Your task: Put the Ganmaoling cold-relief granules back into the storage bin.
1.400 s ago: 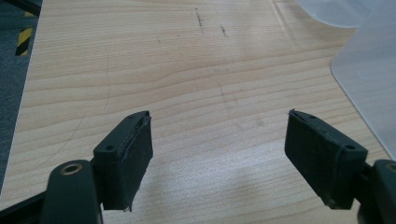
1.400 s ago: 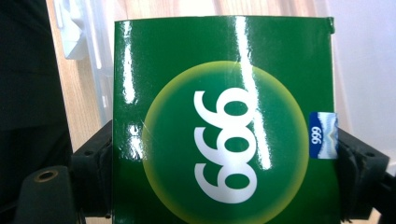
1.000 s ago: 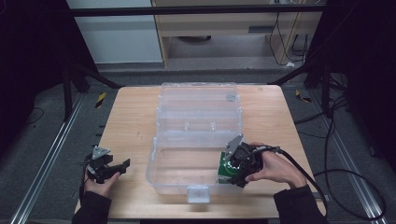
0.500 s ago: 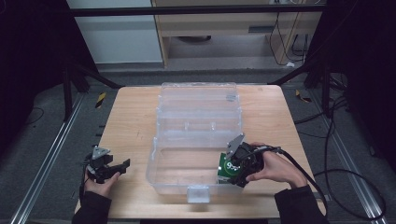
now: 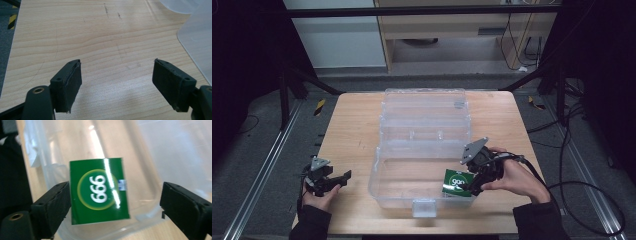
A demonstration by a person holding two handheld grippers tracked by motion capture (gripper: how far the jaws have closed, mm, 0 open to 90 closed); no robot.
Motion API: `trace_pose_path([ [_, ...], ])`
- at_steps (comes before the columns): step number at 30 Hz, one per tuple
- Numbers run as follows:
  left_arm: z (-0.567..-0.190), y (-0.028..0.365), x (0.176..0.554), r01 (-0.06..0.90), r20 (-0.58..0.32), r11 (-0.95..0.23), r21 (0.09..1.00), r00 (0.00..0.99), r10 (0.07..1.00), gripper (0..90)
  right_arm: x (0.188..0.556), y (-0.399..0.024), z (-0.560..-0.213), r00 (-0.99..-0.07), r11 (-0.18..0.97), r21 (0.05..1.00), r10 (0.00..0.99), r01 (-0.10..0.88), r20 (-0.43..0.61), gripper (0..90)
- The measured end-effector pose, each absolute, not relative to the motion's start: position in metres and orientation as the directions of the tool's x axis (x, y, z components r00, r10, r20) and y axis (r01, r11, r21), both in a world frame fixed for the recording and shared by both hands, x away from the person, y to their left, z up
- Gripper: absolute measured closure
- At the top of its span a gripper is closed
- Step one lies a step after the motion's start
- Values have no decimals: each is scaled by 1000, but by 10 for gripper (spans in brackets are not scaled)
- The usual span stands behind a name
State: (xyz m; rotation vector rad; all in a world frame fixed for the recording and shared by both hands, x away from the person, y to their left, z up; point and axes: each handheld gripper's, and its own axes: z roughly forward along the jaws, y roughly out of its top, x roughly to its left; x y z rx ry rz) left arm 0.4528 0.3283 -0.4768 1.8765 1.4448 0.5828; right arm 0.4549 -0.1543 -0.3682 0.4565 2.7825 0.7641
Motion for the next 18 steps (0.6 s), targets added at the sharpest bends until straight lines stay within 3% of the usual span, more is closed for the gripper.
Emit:
trace_pose_path([
  [9, -477, 328, 453, 650, -59, -144, 746, 280, 958, 229, 447, -195, -358, -817, 677, 667, 549, 312, -175, 54],
  [18, -478, 328, 453, 652, -53, -153, 743, 284, 957, 230, 442, -236, -386, -674, 515, 742, 730, 429, -116, 46],
])
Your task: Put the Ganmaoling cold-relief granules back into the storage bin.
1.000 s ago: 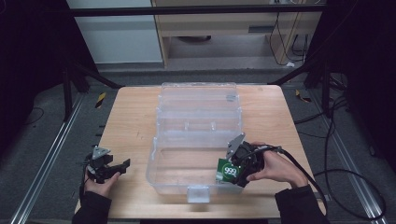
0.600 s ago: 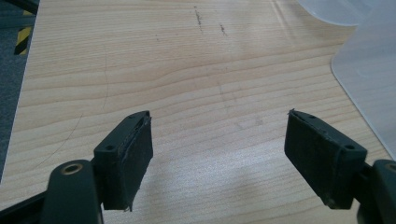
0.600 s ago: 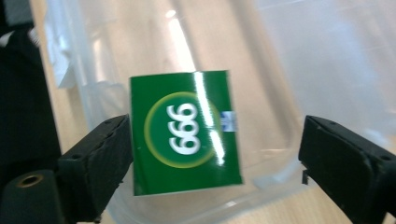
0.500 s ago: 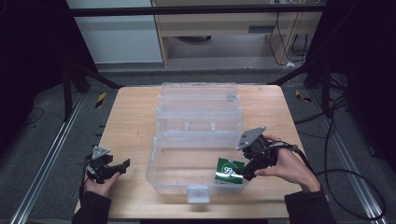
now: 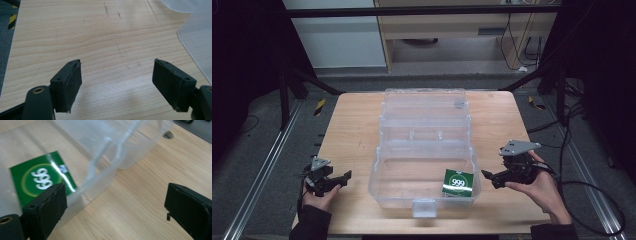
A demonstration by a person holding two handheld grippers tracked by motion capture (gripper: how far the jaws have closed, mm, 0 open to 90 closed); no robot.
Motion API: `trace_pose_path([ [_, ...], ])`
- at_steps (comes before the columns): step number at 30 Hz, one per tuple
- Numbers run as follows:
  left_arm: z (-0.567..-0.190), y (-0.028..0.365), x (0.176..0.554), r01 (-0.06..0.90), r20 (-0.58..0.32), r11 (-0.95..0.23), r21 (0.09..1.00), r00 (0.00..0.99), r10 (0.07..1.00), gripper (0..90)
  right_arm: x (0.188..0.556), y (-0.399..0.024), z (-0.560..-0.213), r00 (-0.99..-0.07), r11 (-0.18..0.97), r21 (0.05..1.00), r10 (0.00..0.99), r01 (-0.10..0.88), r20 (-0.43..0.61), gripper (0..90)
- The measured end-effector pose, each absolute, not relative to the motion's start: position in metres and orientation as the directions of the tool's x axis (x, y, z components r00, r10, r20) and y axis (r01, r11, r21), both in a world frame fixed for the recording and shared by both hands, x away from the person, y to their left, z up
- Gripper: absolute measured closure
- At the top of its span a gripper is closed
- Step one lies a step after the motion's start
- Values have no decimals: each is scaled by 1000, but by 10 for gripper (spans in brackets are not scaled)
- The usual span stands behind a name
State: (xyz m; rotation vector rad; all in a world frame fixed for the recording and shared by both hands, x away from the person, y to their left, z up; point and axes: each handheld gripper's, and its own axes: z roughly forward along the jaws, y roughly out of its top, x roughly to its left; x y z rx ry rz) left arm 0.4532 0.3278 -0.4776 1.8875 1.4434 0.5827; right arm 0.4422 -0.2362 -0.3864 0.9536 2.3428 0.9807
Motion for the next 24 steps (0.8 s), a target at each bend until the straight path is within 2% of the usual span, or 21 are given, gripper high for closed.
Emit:
trace_pose_path([
  [5, -478, 327, 454, 655, -52, -158, 739, 289, 956, 233, 446, -256, -409, -565, 396, 779, 822, 487, -65, 44],
  [10, -478, 328, 453, 653, -50, -157, 741, 287, 957, 232, 450, -273, -431, -489, 323, 775, 872, 543, -21, 43],
  [19, -481, 328, 455, 657, -43, -164, 736, 287, 957, 230, 451, -299, -462, -384, 230, 785, 923, 575, 10, 36],
  [24, -482, 329, 455, 660, -40, -166, 733, 285, 958, 227, 451, -308, -475, -351, 217, 772, 936, 598, 9, 31],
])
